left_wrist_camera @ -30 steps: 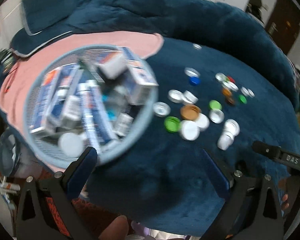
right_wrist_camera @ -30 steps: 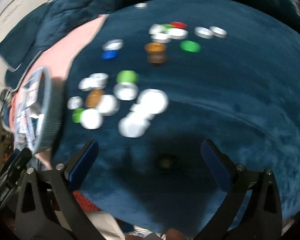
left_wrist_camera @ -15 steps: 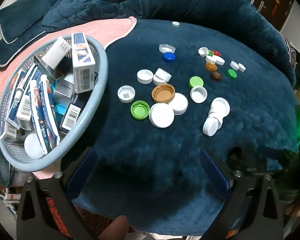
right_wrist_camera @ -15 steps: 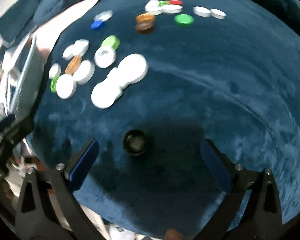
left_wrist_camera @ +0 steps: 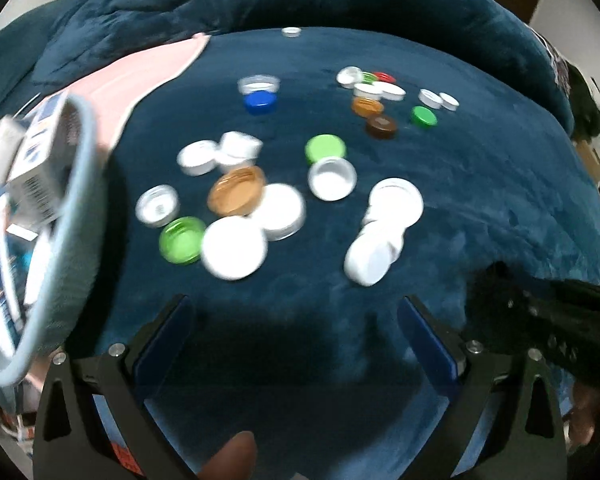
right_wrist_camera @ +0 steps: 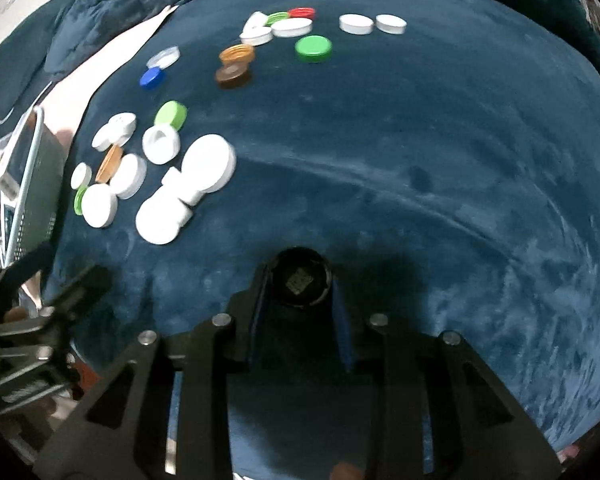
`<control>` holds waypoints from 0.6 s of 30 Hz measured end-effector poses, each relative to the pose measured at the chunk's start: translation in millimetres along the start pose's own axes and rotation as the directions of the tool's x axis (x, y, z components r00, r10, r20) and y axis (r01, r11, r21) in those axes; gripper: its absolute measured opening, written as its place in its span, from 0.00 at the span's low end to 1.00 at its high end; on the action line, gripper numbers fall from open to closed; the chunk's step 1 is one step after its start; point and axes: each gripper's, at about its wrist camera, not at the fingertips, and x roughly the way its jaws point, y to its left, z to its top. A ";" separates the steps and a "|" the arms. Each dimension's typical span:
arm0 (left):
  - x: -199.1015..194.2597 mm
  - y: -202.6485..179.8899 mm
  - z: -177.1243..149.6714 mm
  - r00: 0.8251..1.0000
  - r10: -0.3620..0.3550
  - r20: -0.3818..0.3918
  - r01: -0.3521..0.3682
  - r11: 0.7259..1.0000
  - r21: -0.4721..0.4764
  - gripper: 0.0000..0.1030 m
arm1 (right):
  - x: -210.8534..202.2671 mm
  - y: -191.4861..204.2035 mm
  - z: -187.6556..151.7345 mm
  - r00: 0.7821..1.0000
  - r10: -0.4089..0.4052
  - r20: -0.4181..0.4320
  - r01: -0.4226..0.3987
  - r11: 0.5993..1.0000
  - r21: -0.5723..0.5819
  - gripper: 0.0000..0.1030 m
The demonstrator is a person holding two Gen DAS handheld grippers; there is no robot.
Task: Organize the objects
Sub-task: 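Grasp a black cap with the right tool while the left tool grasps a white cap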
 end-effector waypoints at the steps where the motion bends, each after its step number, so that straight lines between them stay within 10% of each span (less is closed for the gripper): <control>1: 3.5 -3.4 2.0 1.000 0.006 -0.001 -0.006 1.000 0.007 0.95 | 0.2 -3.0 0.0 1.000 0.005 -0.003 -0.005 1.000 0.004 0.29; 8: 30.0 -35.0 6.1 0.993 0.114 0.005 -0.114 0.984 0.134 0.86 | -2.6 -21.4 -2.0 0.999 0.028 -0.015 -0.027 0.998 0.048 0.30; 10: 32.0 -40.2 5.9 0.993 0.119 0.019 -0.120 0.979 0.166 0.70 | -2.7 -21.6 -5.3 0.999 0.030 -0.015 -0.029 0.998 0.060 0.30; 12: 33.4 -40.2 6.0 0.997 0.077 0.004 -0.077 0.983 0.165 0.32 | -2.3 -22.5 -6.5 0.999 0.033 -0.016 -0.031 0.997 0.066 0.30; 18: 20.0 -17.3 5.2 0.998 -0.065 -0.022 0.066 0.996 0.053 0.32 | -3.4 -18.3 -4.5 0.999 0.041 -0.015 -0.040 0.997 0.061 0.30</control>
